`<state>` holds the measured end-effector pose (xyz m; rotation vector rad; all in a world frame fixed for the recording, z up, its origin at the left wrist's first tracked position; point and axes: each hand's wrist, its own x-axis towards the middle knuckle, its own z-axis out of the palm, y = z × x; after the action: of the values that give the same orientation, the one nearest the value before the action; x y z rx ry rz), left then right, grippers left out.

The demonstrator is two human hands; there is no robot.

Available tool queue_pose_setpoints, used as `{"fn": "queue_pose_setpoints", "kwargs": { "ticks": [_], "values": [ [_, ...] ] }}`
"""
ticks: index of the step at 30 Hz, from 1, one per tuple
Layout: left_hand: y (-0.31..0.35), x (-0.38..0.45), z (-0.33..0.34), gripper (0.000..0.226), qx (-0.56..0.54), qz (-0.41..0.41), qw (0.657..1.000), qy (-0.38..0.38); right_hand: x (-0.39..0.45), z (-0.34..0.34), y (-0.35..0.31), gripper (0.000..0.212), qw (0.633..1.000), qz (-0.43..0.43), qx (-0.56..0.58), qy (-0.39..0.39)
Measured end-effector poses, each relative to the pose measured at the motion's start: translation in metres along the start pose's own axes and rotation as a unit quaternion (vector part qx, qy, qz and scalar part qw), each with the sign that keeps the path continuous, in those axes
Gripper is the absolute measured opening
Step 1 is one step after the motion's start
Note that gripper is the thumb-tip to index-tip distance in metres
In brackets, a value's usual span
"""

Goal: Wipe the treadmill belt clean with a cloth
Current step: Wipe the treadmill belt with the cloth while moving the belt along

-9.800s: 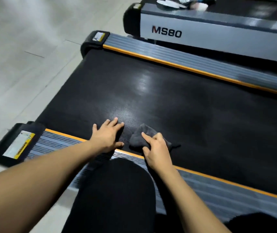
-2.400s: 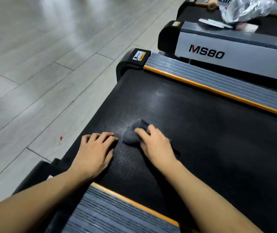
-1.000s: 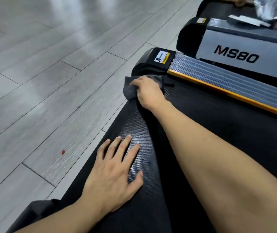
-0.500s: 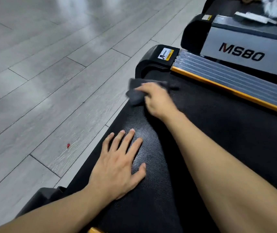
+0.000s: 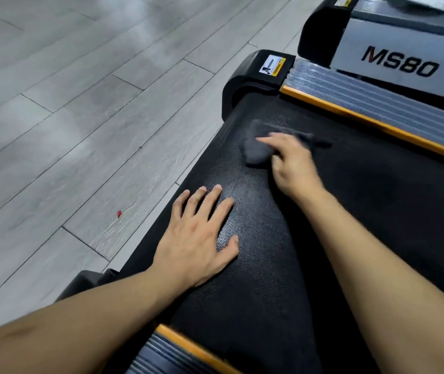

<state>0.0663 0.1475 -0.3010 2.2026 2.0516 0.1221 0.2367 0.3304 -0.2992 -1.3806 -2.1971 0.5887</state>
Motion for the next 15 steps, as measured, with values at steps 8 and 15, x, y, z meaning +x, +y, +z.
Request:
{"fn": "queue_pose_setpoints", "kwargs": {
  "ticks": [8,15],
  "values": [
    [-0.006,0.001,-0.002,0.068,-0.004,0.007,1.000,0.005,0.006,0.025,-0.041,0.052,0.992,-0.088,0.004,-0.091],
    [-0.003,0.001,-0.001,0.068,-0.011,0.003,1.000,0.009,-0.039,-0.011,-0.006,0.055,0.999,0.004,-0.016,-0.039]
  ]
}}
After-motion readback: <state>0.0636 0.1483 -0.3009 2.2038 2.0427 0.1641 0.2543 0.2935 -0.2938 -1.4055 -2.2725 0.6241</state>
